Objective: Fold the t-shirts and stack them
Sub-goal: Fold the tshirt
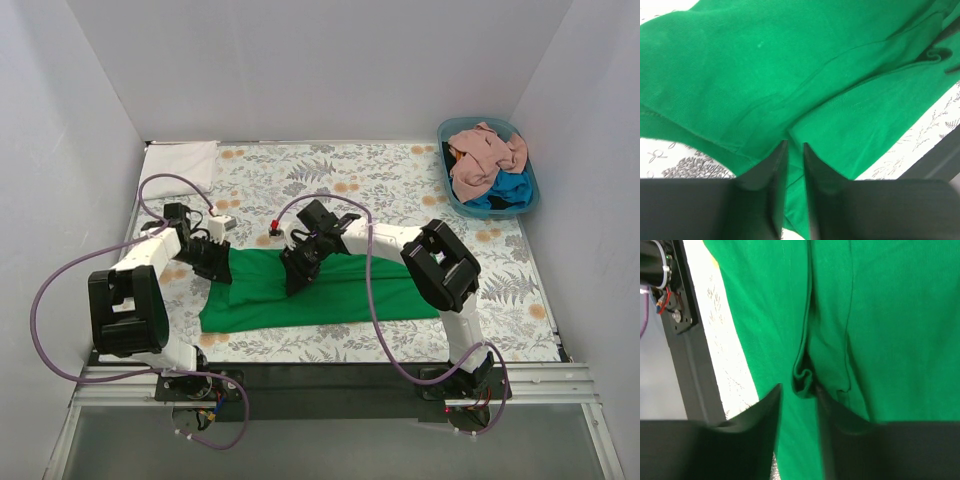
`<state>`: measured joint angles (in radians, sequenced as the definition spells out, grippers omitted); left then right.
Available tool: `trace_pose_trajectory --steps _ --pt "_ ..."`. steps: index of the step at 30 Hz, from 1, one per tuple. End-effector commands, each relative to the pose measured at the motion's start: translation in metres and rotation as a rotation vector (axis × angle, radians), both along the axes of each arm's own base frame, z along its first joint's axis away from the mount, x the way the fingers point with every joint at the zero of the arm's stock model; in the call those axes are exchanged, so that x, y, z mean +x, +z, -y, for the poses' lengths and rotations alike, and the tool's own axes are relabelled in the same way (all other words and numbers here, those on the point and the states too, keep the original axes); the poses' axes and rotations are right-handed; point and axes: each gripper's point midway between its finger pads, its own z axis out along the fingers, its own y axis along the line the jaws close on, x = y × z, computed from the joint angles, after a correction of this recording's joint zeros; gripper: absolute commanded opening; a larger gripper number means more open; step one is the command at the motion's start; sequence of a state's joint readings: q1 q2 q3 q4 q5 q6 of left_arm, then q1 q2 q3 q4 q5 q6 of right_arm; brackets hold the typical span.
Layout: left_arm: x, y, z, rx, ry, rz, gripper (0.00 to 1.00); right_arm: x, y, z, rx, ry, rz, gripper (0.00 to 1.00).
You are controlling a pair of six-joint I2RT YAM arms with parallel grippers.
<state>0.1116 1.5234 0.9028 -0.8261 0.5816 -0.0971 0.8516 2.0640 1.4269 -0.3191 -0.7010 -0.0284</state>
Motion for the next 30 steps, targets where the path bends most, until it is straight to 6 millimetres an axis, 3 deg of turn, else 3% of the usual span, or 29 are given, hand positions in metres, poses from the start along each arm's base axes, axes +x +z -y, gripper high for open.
trace_pose_trajectory --steps 1,3,5,6,9,12,15,19,23,27,30 --pt "0.021 0.019 -0.004 0.021 0.04 0.066 0.2 0.012 0.022 0.004 0.014 -0.015 0.053 0.47" --pt "0.024 0.034 -0.003 0.016 0.062 0.1 0.3 0.028 0.045 0.016 0.039 -0.031 0.097 0.58" --pt "0.028 0.052 -0.002 0.004 0.09 0.13 0.39 0.036 0.059 0.033 0.036 -0.04 0.108 0.59" --pt "0.028 0.058 -0.001 0.0 0.095 0.144 0.43 0.05 0.071 0.047 0.048 -0.078 0.13 0.6" --pt "0.026 0.071 0.002 0.008 0.11 0.166 0.45 0.069 0.074 0.088 0.007 -0.152 0.148 0.59" --pt "0.013 0.06 0.008 0.038 0.107 0.116 0.41 0.083 0.054 0.134 -0.113 -0.213 0.177 0.52" --pt "0.012 0.043 0.005 0.086 0.139 0.086 0.37 0.094 0.032 0.175 -0.246 -0.264 0.207 0.47" --pt "0.013 0.023 0.002 0.126 0.177 0.021 0.3 0.091 0.003 0.219 -0.39 -0.244 0.203 0.44" --pt "0.014 0.008 -0.002 0.153 0.192 -0.004 0.31 0.093 -0.006 0.265 -0.5 -0.259 0.243 0.45" --pt "0.008 -0.007 -0.006 0.18 0.194 -0.04 0.32 0.09 -0.006 0.29 -0.539 -0.273 0.233 0.44" --pt "0.008 -0.009 -0.006 0.181 0.192 -0.038 0.32 0.076 -0.014 0.302 -0.573 -0.234 0.195 0.38"
